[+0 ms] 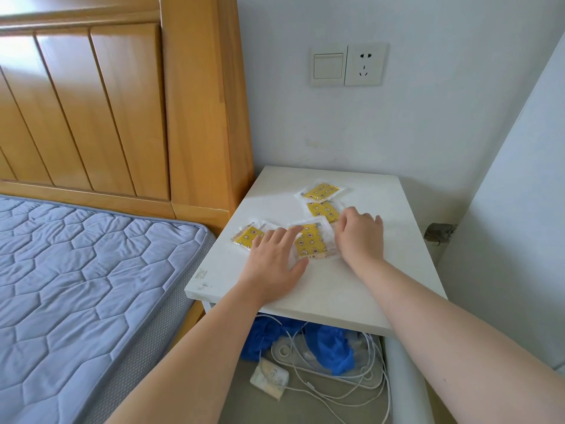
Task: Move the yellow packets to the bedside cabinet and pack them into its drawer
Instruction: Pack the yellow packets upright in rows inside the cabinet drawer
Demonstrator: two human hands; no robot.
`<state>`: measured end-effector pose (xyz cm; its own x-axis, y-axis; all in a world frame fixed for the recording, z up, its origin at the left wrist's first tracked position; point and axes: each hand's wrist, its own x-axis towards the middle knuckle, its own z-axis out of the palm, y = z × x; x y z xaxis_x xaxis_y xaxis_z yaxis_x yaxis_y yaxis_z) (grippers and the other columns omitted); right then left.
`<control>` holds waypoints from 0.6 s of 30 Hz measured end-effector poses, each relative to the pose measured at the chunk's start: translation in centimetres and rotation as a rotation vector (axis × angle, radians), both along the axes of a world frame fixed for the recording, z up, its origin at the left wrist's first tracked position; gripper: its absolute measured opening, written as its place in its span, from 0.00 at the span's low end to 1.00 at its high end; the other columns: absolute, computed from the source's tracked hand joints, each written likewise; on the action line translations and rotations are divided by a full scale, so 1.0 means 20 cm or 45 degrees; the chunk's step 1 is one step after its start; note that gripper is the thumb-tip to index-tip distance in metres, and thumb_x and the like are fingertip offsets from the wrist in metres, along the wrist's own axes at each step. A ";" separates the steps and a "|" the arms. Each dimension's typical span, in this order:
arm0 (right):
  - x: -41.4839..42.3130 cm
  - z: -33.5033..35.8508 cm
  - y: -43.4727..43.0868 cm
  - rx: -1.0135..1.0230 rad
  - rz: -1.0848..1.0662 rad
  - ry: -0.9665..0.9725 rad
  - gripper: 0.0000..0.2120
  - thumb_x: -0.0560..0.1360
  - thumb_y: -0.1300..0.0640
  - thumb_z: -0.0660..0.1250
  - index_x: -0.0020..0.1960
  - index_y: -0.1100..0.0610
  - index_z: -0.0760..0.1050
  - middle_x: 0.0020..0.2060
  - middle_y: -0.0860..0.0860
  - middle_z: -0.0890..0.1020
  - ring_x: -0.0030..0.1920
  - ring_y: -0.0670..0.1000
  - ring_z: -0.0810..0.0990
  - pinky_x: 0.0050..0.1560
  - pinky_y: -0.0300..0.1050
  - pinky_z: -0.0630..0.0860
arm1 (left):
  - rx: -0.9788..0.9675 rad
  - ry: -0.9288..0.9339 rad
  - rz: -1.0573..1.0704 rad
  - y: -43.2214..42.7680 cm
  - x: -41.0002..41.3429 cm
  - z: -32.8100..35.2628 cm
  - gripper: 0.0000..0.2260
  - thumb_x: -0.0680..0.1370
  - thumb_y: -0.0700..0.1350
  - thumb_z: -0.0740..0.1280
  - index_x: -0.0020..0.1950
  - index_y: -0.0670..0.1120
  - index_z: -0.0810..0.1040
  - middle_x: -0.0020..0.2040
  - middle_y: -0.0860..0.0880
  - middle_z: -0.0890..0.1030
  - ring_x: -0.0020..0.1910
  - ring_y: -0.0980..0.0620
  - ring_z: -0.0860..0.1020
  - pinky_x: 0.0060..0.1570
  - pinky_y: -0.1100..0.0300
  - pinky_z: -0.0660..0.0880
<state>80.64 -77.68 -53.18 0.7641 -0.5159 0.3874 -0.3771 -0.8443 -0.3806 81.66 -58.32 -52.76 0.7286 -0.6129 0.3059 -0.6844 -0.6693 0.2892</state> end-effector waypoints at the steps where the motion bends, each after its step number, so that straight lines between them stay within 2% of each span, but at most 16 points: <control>1: 0.00 0.00 0.00 -0.052 -0.027 -0.083 0.13 0.79 0.57 0.54 0.54 0.61 0.75 0.44 0.59 0.81 0.52 0.61 0.75 0.68 0.55 0.60 | 0.007 -0.017 0.000 0.00 0.00 0.00 0.26 0.79 0.57 0.57 0.76 0.56 0.56 0.69 0.54 0.67 0.70 0.51 0.61 0.72 0.48 0.54; 3: 0.01 0.01 -0.01 -0.092 0.054 -0.167 0.14 0.79 0.57 0.56 0.57 0.62 0.76 0.50 0.59 0.80 0.56 0.61 0.73 0.65 0.54 0.62 | 0.118 -0.006 -0.013 -0.01 0.00 0.00 0.27 0.79 0.59 0.55 0.77 0.59 0.52 0.75 0.54 0.61 0.74 0.51 0.55 0.73 0.45 0.51; 6: 0.07 0.03 -0.03 -0.090 0.301 -0.029 0.18 0.80 0.55 0.54 0.65 0.60 0.73 0.66 0.58 0.71 0.68 0.59 0.66 0.69 0.51 0.57 | 0.293 0.050 -0.032 -0.02 0.02 -0.01 0.25 0.80 0.61 0.52 0.77 0.61 0.52 0.78 0.55 0.53 0.77 0.51 0.48 0.74 0.43 0.44; 9: 0.18 0.09 -0.02 0.096 0.401 0.233 0.19 0.83 0.51 0.50 0.69 0.52 0.71 0.76 0.56 0.57 0.75 0.56 0.52 0.74 0.54 0.48 | 0.341 0.056 -0.040 -0.02 0.03 -0.01 0.24 0.80 0.62 0.50 0.77 0.61 0.55 0.78 0.56 0.53 0.77 0.52 0.48 0.74 0.44 0.44; 12: 0.29 0.13 0.00 0.153 0.408 0.463 0.22 0.83 0.47 0.46 0.68 0.50 0.72 0.78 0.53 0.51 0.77 0.56 0.46 0.75 0.57 0.44 | 0.314 0.067 -0.045 -0.02 0.03 -0.01 0.24 0.80 0.62 0.51 0.76 0.60 0.56 0.78 0.57 0.55 0.77 0.52 0.49 0.74 0.44 0.44; 15: 0.37 0.13 0.00 0.061 0.377 0.566 0.22 0.82 0.47 0.46 0.68 0.51 0.72 0.77 0.52 0.52 0.76 0.56 0.48 0.74 0.57 0.45 | 0.255 0.053 -0.060 -0.02 0.03 -0.01 0.24 0.79 0.62 0.53 0.76 0.59 0.60 0.77 0.58 0.59 0.76 0.52 0.52 0.74 0.44 0.47; 18: 0.40 0.11 -0.03 0.062 0.339 0.574 0.22 0.81 0.49 0.49 0.64 0.57 0.74 0.72 0.54 0.65 0.72 0.57 0.59 0.72 0.55 0.54 | 0.212 0.037 -0.062 -0.01 0.03 -0.01 0.24 0.79 0.61 0.54 0.74 0.58 0.63 0.75 0.58 0.63 0.75 0.53 0.56 0.73 0.43 0.50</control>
<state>88.73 -78.25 -50.88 0.9565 -0.2900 -0.0297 -0.2870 -0.9188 -0.2710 82.25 -58.62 -53.01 0.7039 -0.6881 0.1763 -0.7101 -0.6758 0.1975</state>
